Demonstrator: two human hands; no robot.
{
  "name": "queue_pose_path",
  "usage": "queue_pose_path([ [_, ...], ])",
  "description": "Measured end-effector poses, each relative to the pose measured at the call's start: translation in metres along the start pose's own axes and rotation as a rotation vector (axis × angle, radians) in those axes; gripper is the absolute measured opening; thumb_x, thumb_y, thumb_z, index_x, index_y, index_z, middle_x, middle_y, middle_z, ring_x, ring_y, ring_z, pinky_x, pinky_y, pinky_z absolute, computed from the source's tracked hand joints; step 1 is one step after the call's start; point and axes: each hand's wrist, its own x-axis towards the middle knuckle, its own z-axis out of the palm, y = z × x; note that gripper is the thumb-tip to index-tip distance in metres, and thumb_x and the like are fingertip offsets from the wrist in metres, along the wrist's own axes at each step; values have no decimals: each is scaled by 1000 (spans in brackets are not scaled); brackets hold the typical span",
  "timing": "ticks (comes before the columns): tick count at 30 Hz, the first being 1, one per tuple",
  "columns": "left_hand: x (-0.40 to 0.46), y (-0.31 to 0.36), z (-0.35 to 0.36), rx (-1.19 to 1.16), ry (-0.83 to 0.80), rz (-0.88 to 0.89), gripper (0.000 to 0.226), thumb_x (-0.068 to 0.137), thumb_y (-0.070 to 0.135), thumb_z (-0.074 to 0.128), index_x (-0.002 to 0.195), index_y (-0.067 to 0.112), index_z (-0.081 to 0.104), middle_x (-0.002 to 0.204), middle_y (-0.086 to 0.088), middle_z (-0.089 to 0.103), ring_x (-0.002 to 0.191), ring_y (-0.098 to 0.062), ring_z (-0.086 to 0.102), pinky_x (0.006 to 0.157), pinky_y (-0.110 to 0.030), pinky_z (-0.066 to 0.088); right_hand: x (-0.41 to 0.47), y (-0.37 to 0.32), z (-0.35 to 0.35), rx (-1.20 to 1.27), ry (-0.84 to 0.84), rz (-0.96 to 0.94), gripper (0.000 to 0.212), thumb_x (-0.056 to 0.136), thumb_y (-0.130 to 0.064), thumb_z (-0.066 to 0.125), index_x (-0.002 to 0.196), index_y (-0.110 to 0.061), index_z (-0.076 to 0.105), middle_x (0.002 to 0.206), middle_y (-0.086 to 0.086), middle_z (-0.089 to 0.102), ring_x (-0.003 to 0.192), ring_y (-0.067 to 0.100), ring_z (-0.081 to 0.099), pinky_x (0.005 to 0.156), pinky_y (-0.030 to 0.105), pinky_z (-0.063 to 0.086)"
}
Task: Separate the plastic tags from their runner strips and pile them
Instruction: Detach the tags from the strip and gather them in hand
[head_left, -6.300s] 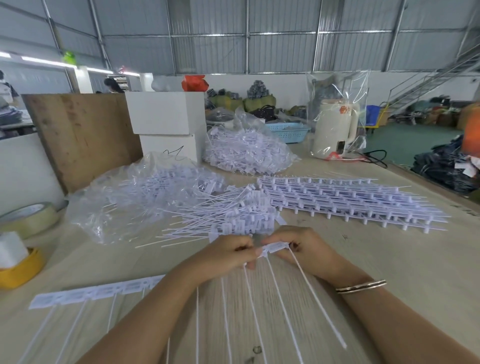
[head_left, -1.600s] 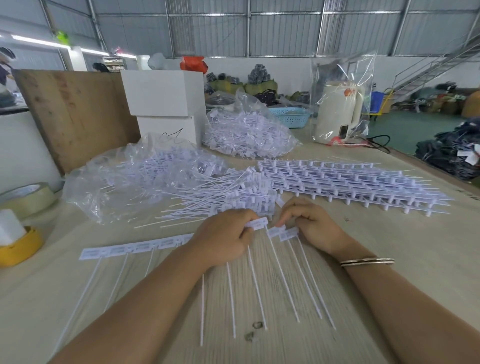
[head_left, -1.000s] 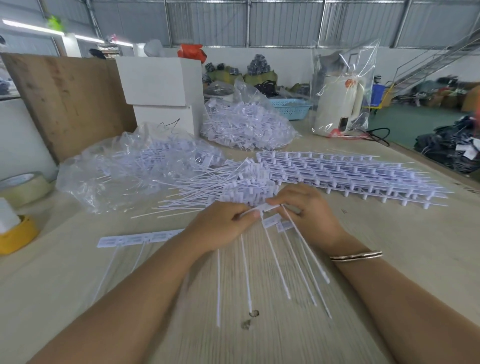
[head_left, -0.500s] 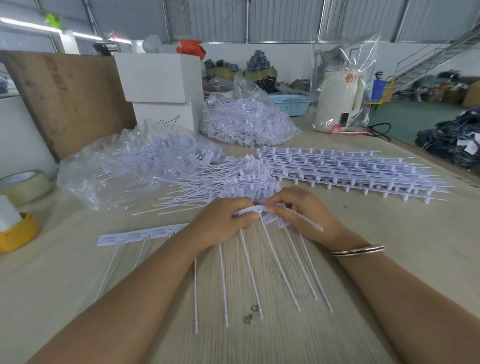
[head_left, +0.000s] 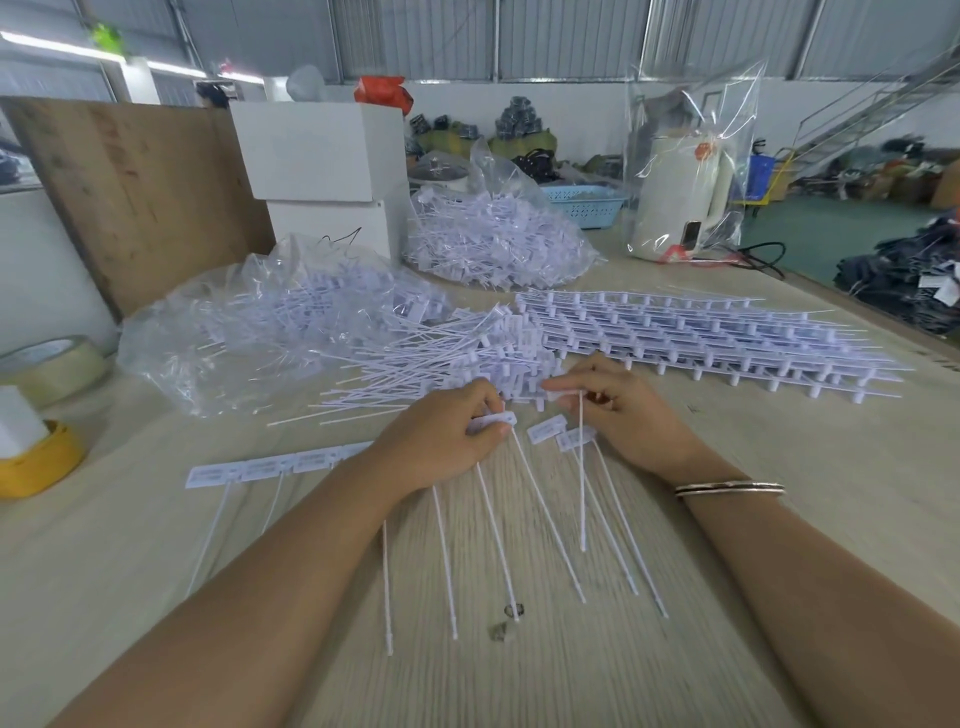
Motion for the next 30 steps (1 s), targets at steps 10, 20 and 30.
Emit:
queue_pose_path([
  [10, -4, 8, -6, 181, -19, 47, 12, 88, 26, 51, 98, 32, 47, 86, 18, 50, 77, -3, 48, 59, -24, 34, 1, 2, 2, 35, 25, 24, 59, 68, 30, 35, 95, -9, 69, 105, 17, 58, 101, 20, 53, 87, 11, 37],
  [20, -4, 15, -4, 58, 105, 105, 17, 91, 21, 53, 105, 23, 44, 91, 5, 57, 76, -17, 56, 68, -37, 47, -5, -12, 8, -204, -125, -183, 45, 79, -8, 68, 119, -24, 59, 90, -33, 51, 88, -9, 47, 94, 32, 27],
  [30, -3, 15, -9, 75, 104, -4, 20, 94, 47, 43, 101, 29, 49, 86, 13, 60, 77, -9, 58, 65, -31, 45, -5, -17, 7, -456, 177, -290, 9, 81, -23, 66, 86, -20, 73, 74, -9, 65, 73, 15, 61, 83, 38, 24],
])
